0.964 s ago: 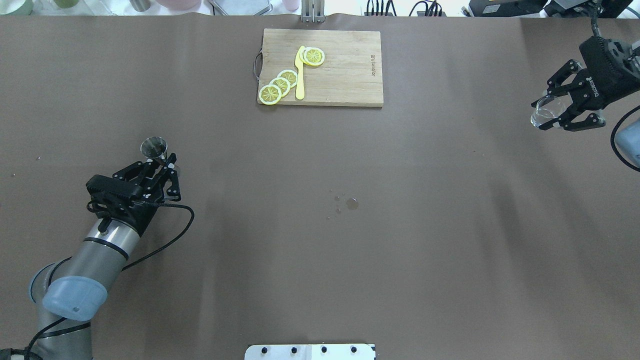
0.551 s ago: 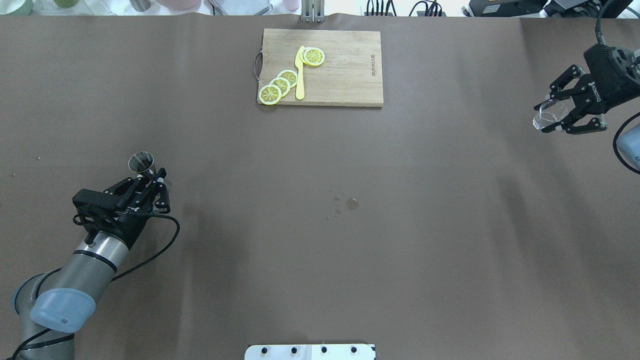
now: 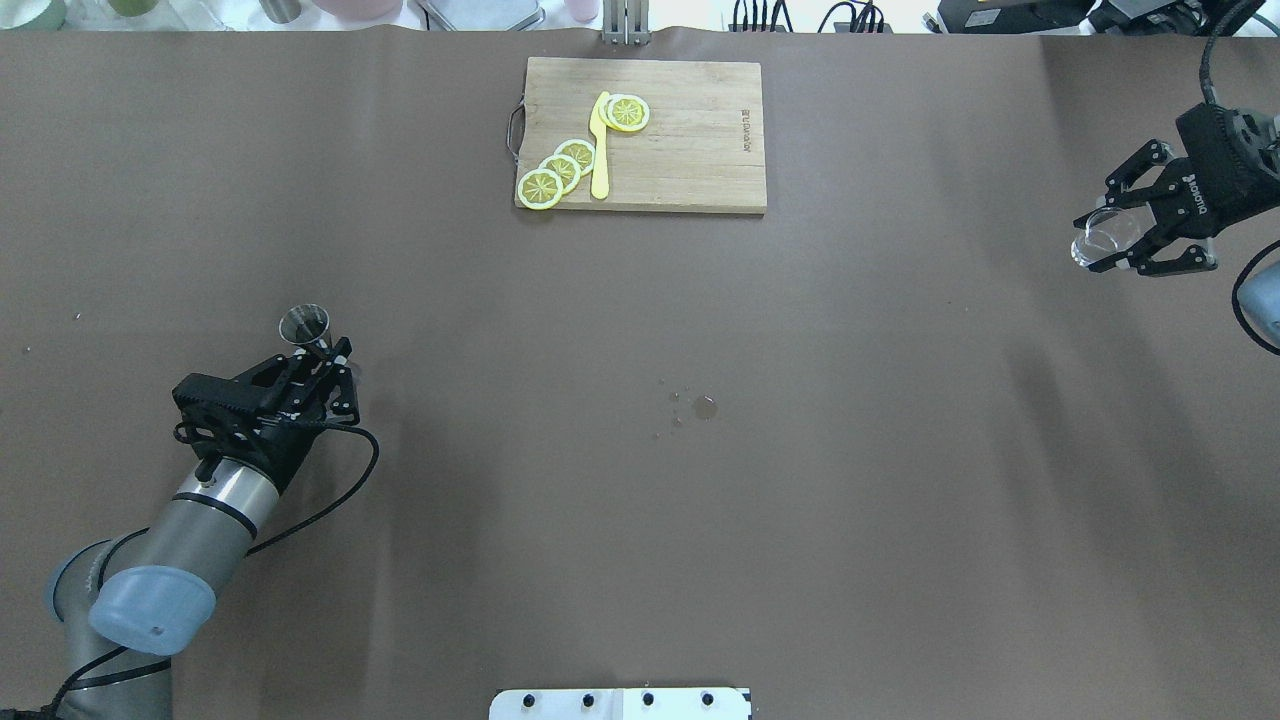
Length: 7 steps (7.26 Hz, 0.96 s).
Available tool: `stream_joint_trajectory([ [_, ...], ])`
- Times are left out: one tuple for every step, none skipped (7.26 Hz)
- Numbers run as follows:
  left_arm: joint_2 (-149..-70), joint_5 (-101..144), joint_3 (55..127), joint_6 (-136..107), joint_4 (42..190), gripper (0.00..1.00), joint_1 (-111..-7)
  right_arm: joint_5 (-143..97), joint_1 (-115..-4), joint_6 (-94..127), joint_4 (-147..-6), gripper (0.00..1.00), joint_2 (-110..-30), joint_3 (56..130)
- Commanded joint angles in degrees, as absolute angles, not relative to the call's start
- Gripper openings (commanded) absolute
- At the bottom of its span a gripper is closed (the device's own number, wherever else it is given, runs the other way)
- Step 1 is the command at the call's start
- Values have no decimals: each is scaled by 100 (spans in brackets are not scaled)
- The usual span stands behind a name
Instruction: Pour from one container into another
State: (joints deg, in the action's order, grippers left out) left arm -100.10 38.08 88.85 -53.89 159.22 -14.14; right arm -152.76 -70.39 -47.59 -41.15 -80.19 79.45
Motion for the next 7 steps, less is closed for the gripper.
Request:
stream_joint_trajectory([
  [-10256,3745,8649,-5353,15926,0,-1468,-15275,-7040,-4624,-3807,0,-8191,7937],
  [-10292,3570,8588,-5353,15926,0,-1468,-15267,-7040,-4362,-3649,0,-8235,7954],
  [-10327,3429,8526,-5353,15917,0,-1450,-15232,-7040,-4055,-3500,0,-8244,7954],
  [-10327,3376,8491,-5353,15917,0,-1450,-15223,-7031,-3817,-3481,0,-8244,7954],
  [-10345,3262,8455,-5353,15917,0,-1441,-15162,-7031,-3527,-3402,0,-8244,7954],
  [-10336,3252,8455,-5353,15917,0,-1433,-14926,-7031,-3194,-3175,0,-8235,7954],
  [-10353,3156,8385,-5353,15908,0,-1441,-14854,-7023,-2973,-3103,0,-8166,7954],
])
